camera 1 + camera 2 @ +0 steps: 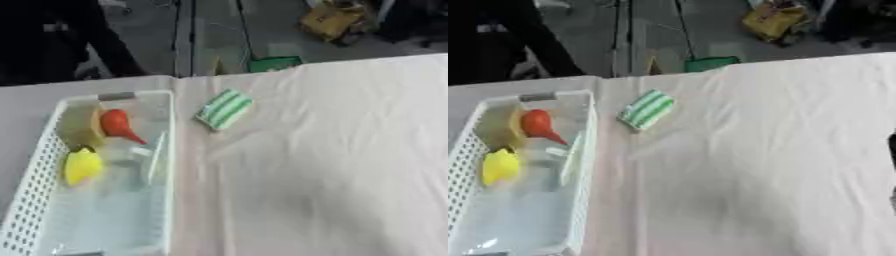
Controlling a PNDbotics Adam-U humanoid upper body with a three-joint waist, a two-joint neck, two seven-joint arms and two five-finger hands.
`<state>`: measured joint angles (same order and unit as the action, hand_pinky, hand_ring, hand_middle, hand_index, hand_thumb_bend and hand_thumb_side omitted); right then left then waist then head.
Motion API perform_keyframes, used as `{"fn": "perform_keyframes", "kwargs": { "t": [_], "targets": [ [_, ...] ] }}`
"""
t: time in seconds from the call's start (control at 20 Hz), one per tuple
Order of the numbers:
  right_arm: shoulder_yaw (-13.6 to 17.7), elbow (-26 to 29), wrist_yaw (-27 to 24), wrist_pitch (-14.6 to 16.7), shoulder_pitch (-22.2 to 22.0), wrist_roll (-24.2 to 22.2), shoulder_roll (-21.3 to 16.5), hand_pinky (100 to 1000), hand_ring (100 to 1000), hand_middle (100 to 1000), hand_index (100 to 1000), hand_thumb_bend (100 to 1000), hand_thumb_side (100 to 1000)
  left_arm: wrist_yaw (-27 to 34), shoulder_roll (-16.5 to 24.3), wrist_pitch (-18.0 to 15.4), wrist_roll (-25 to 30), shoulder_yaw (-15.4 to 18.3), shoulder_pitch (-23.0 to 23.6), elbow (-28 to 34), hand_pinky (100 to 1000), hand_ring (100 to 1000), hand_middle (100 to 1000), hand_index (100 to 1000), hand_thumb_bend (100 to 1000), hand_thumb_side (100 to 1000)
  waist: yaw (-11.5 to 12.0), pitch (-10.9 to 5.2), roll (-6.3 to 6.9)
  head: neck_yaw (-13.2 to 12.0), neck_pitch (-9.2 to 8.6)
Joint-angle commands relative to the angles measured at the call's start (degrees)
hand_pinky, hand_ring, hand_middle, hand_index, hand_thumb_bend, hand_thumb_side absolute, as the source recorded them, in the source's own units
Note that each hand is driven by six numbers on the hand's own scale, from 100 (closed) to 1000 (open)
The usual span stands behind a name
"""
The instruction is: Pick up objects on the table and place them in the box.
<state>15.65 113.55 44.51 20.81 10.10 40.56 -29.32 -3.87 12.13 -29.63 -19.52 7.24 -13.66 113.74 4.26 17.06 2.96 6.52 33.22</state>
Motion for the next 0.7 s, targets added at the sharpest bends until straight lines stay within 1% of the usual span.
{"fn": "perform_keyframes", "kwargs": {
  "t": [0.05, 0.15, 0.2, 0.25, 0.35, 0.5, 0.6, 0.65, 0.7],
  "targets": [
    [-1.34, 1.04, -1.37, -1.07, 1.83, -4.3, -7.58, 837, 849, 832, 913, 206, 1000, 0.29, 1.43, 0.1, 0.46, -0.11, -0.56, 0.85, 980, 917, 1000, 962, 106, 1000, 0.18, -1.03, -0.58, 0.1, -0.32],
    [-2.11, 1.04, -2.63, -2.03, 3.12, -7.77, -10.37, 837, 849, 833, 915, 211, 1000, 0.41, 1.48, 0.16, 0.59, -0.2, -0.59, 0.85, 980, 917, 1000, 962, 107, 1000, 0.29, -1.14, -0.73, 0.1, -0.88],
    [-2.31, 1.04, -3.13, -2.24, 3.55, -8.97, -11.26, 842, 855, 839, 927, 252, 1000, 0.46, 1.49, 0.18, 0.64, -0.22, -0.59, 0.85, 981, 916, 1000, 961, 107, 1000, 0.35, -1.18, -0.8, 0.15, -1.22],
    [-3.57, 1.04, -3.67, -2.42, 4.93, -11.62, -13.86, 846, 861, 845, 933, 265, 1000, 0.54, 1.5, 0.25, 0.77, -0.38, -0.59, 0.85, 981, 916, 1000, 961, 106, 1000, 0.65, -1.28, -0.97, 0.5, -2.62],
    [-5.05, 1.04, -4.83, -4.71, 7.69, -16.65, -17.43, 852, 871, 855, 940, 271, 1000, 0.69, 1.5, 0.36, 0.97, -0.53, -0.57, 0.85, 980, 917, 1000, 961, 106, 1000, 0.99, -1.43, -1.11, 0.91, -4.17],
    [-6.68, 1.04, -5.84, -6.58, 11.04, -22.74, -21.02, 864, 892, 871, 946, 297, 1000, 0.89, 1.57, 0.41, 1.17, -0.64, -0.53, 0.85, 980, 917, 1000, 961, 106, 1000, 1.32, -1.62, -1.22, 1.26, -5.21],
    [-8.38, 1.04, -5.89, -7.0, 13.51, -28.63, -23.81, 876, 906, 884, 957, 310, 1000, 1.04, 1.63, 0.48, 1.32, -0.77, -0.48, 0.85, 980, 916, 1000, 961, 106, 1000, 1.55, -1.82, -1.39, 1.57, -5.65],
    [-9.55, 1.04, -5.79, -6.82, 14.63, -32.06, -25.3, 888, 927, 907, 973, 311, 1000, 1.11, 1.65, 0.55, 1.41, -0.86, -0.46, 0.85, 980, 916, 1000, 961, 106, 1000, 1.71, -1.95, -1.54, 1.83, -5.75],
    [-10.75, 1.04, -5.71, -6.66, 15.94, -36.07, -26.43, 890, 929, 910, 976, 311, 1000, 1.21, 1.65, 0.62, 1.52, -0.96, -0.44, 0.85, 980, 916, 1000, 961, 106, 1000, 1.82, -2.06, -1.62, 2.0, -5.78]
  ]
}}
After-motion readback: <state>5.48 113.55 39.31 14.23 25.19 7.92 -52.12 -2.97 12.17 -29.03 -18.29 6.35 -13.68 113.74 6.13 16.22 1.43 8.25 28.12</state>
